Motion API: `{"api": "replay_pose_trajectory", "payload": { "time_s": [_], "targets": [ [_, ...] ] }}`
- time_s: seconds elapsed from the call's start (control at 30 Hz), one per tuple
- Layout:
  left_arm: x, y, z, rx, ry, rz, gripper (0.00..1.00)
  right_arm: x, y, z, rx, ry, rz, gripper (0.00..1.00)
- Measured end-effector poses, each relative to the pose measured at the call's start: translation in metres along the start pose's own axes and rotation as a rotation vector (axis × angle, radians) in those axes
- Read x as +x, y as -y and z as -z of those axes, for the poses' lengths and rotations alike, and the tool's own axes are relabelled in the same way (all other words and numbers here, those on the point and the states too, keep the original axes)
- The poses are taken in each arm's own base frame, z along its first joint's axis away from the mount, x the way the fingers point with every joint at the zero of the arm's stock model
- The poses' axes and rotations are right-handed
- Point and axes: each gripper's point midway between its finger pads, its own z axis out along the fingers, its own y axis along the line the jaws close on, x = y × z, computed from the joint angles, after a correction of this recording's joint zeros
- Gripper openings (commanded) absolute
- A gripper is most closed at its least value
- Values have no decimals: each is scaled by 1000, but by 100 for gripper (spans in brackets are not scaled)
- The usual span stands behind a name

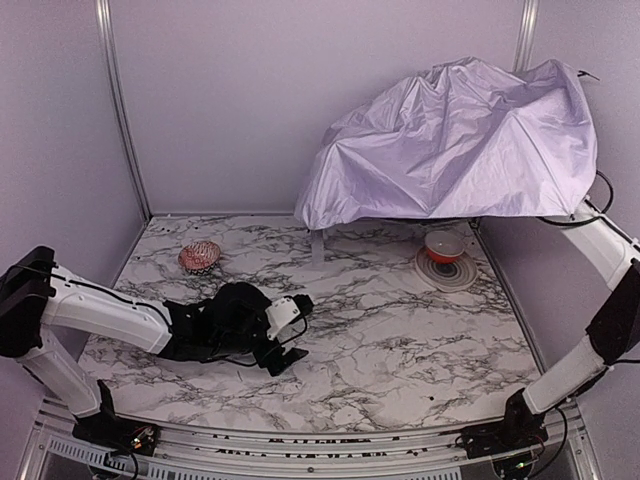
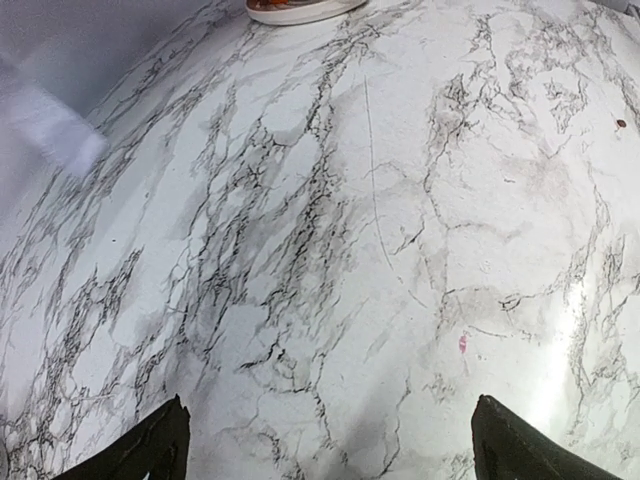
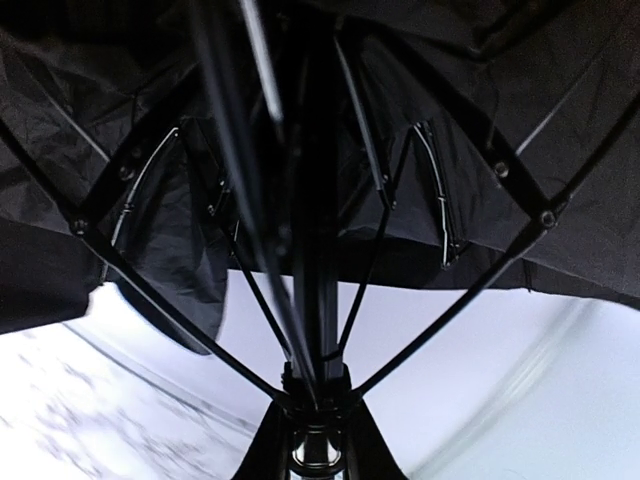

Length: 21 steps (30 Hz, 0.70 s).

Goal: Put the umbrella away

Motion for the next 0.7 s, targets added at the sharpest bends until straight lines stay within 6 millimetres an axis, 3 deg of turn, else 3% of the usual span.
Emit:
{"api": "replay_pose_trajectory", "payload": {
  "time_s": [0.17,0.3,0.5,0.7],
  "targets": [
    [-8,-25,28,-27,64,69,87,11,1,7,-2,-81,116,0],
    [-15,-48,43,-49,129,126,76,10,-16,13,-124,-107,168,0],
    [-29,-88,54,-106,254,218,93,-20,-44,28,-327,-26,193,0],
    [-59,-80,49,-41,332,204,97,-41,-60,40,-446,49,187,0]
  ]
}}
